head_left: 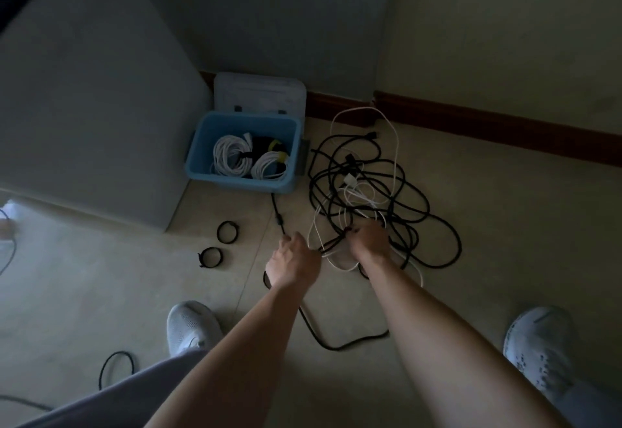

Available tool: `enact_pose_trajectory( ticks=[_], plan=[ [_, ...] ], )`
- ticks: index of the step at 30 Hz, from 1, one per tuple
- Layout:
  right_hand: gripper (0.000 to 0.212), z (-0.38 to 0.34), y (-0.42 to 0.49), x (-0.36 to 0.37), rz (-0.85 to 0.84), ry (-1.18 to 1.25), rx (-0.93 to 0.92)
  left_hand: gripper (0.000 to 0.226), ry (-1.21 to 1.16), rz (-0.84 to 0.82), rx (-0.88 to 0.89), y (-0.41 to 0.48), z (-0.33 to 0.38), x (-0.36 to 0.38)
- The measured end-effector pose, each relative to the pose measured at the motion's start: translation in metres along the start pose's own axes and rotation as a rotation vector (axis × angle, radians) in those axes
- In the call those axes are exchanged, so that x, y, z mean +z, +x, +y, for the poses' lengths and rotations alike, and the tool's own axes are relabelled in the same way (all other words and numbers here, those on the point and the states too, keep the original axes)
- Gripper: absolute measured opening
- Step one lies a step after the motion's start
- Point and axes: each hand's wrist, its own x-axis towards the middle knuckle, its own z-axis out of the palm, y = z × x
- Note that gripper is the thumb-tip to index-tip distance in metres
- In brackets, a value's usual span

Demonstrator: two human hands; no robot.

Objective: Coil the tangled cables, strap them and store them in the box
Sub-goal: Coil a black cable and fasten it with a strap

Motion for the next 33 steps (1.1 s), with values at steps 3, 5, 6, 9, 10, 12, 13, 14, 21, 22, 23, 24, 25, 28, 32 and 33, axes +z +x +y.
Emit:
enact_pose_trajectory(
  ticks=[3, 5, 6, 9, 10, 12, 13, 14, 21, 22, 23, 24, 25, 28, 32, 33],
  plan=[
    [0.026, -0.006, -0.004, -0.007, -0.014, 0.009, -0.007, 0.032, -0.04, 0.014, 0.072, -0.002, 0.01, -0.004],
    [0.025, -0.008, -0.009, -0.012, -0.073, 0.017, -0.03, 0.03, -0.034, -0.012, 0.078, -0.004, 0.015, -0.009],
    [0.027, -0.008, -0.011, -0.011, -0.114, 0.061, -0.046, 0.029, -0.033, -0.035, 0.07, -0.004, 0.017, -0.01],
    [0.043, -0.008, -0.012, -0.001, -0.314, 0.244, -0.052, 0.03, -0.065, -0.068, 0.04, -0.002, 0.017, -0.013],
    [0.047, -0.008, -0.011, 0.004, -0.371, 0.228, -0.05, 0.03, -0.066, -0.066, 0.037, -0.001, 0.016, -0.013],
    [0.045, -0.007, -0.007, 0.012, -0.369, 0.015, -0.113, 0.029, -0.067, -0.07, 0.035, 0.0, 0.012, -0.011],
    [0.041, -0.008, -0.003, 0.016, -0.321, -0.126, -0.161, 0.029, -0.071, -0.073, 0.028, 0.002, 0.008, -0.01],
    [0.035, -0.009, -0.003, 0.018, -0.265, -0.246, -0.203, 0.028, -0.074, -0.078, 0.024, 0.002, 0.006, -0.009],
    [0.013, -0.026, -0.017, -0.012, 0.251, -0.016, -0.34, 0.032, -0.159, -0.016, 0.063, 0.006, 0.004, -0.027],
    [0.011, -0.034, -0.022, -0.024, 0.278, 0.075, -0.376, 0.038, -0.185, 0.013, 0.101, 0.003, 0.008, -0.034],
    [0.01, -0.042, -0.029, -0.035, 0.275, 0.163, -0.412, 0.047, -0.196, 0.036, 0.148, -0.001, 0.013, -0.041],
    [0.01, -0.051, -0.035, -0.045, 0.263, 0.239, -0.439, 0.056, -0.183, 0.046, 0.201, -0.004, 0.02, -0.048],
    [0.011, -0.059, -0.042, -0.056, 0.246, 0.308, -0.466, 0.062, -0.161, 0.045, 0.251, -0.008, 0.027, -0.056],
    [0.022, -0.081, -0.072, -0.091, 0.173, 0.493, -0.525, 0.052, -0.166, 0.038, 0.351, -0.03, 0.046, -0.085],
    [0.028, -0.103, -0.108, -0.133, 0.169, 0.597, -0.585, 0.026, -0.223, 0.115, 0.408, -0.062, 0.06, -0.126],
    [0.028, -0.108, -0.121, -0.147, 0.178, 0.636, -0.591, 0.026, -0.23, 0.117, 0.437, -0.076, 0.064, -0.139]
  ],
)
